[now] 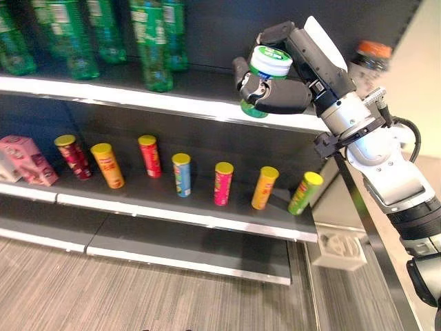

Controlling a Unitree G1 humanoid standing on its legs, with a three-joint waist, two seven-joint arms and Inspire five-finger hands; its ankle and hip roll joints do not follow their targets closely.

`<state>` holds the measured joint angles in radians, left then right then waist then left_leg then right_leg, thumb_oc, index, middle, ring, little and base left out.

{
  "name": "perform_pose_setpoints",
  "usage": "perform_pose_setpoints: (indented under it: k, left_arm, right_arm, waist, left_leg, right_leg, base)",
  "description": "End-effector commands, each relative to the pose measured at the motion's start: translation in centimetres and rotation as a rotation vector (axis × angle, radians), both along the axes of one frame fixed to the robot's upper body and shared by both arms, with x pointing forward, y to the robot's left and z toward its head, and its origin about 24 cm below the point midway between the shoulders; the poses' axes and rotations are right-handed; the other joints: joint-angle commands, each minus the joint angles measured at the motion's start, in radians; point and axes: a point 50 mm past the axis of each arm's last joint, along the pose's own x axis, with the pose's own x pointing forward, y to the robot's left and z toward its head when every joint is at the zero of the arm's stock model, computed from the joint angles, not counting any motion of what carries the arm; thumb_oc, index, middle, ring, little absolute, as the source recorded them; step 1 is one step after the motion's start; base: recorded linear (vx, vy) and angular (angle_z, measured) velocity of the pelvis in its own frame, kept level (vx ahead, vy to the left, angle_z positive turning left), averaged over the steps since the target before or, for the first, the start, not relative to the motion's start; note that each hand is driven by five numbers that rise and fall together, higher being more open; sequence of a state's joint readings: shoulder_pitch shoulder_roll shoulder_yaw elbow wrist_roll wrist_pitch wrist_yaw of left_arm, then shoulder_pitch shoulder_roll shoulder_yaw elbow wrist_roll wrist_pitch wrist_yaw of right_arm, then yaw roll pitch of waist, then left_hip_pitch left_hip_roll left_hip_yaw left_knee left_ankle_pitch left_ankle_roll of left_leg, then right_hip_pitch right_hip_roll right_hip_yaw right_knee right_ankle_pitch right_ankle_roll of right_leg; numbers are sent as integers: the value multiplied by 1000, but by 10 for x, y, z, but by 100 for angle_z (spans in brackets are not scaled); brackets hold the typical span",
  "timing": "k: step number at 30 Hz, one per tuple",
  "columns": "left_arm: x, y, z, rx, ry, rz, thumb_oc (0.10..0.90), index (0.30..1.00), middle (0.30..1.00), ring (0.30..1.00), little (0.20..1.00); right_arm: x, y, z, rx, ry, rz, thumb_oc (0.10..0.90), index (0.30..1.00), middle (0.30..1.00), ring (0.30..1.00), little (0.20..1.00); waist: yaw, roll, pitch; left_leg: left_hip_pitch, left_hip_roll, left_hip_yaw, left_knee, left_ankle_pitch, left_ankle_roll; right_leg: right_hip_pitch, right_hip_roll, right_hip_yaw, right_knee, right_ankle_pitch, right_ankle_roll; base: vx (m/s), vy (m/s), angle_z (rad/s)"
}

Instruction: Put the goods on the table back onto the shelves and tidy them up.

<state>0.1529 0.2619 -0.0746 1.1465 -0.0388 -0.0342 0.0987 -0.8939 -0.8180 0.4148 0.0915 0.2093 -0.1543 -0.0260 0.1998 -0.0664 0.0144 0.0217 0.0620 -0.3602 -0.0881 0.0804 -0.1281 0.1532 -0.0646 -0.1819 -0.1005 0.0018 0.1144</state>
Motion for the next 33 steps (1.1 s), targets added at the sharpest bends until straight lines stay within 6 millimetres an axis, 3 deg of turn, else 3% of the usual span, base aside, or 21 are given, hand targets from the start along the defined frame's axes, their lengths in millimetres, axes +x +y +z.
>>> perform_pose_setpoints:
  k: [1,4,8,13,22,33]
  left_arm:
    - [3,15,3,52,24,-27,800,900,900,900,900]
    - [1,16,3,49,30,-22,800,900,900,900,900]
    - [-4,15,2,43,43,-17,800,900,900,900,900]
    - [0,13,2,43,38,-22,800,900,900,900,900]
    - [-1,11,1,46,39,-24,800,900,900,900,900]
    - [3,10,2,50,22,-34,800,900,900,900,900]
  right_arm:
    - [-4,0,54,120,-206,-34,400,300,300,300,300]
    - [10,-9,55,106,-191,-133,400,300,300,300,300]
    - [42,-30,49,131,-108,-328,400,300,300,300,300]
    - [54,-34,39,125,-61,-396,400,300,300,300,300]
    - [63,-52,32,101,-28,-523,400,300,300,300,300]
    - [65,-71,40,64,-58,-652,400,300,300,300,300]
  waist:
    - [30,-29,-58]
    - [49,-38,-61]
    - [83,-51,-63]
    - [89,-57,-61]
    - [94,-70,-54]
    - [87,-76,-46]
  left_leg:
    - [17,-59,74,17,-98,25]
    - [13,-61,53,13,-93,18]
    - [-1,-69,19,8,-79,7]
    - [-8,-72,10,6,-77,7]
    - [-17,-72,16,2,-77,7]
    - [-21,-72,26,1,-79,11]
  right_leg:
    - [-70,-52,-61,72,-59,34]
    - [-57,-55,-100,70,-66,30]
    - [-40,-59,-161,64,-72,25]
    - [-39,-60,-177,61,-72,24]
    - [-40,-62,-184,52,-67,27]
    - [-50,-64,-174,54,-63,27]
  base:
    - [26,-57,56]
    - [24,-37,50]
    - [20,-31,47]
    - [5,-4,11]
    - [1,1,0]
    - [0,2,-1]
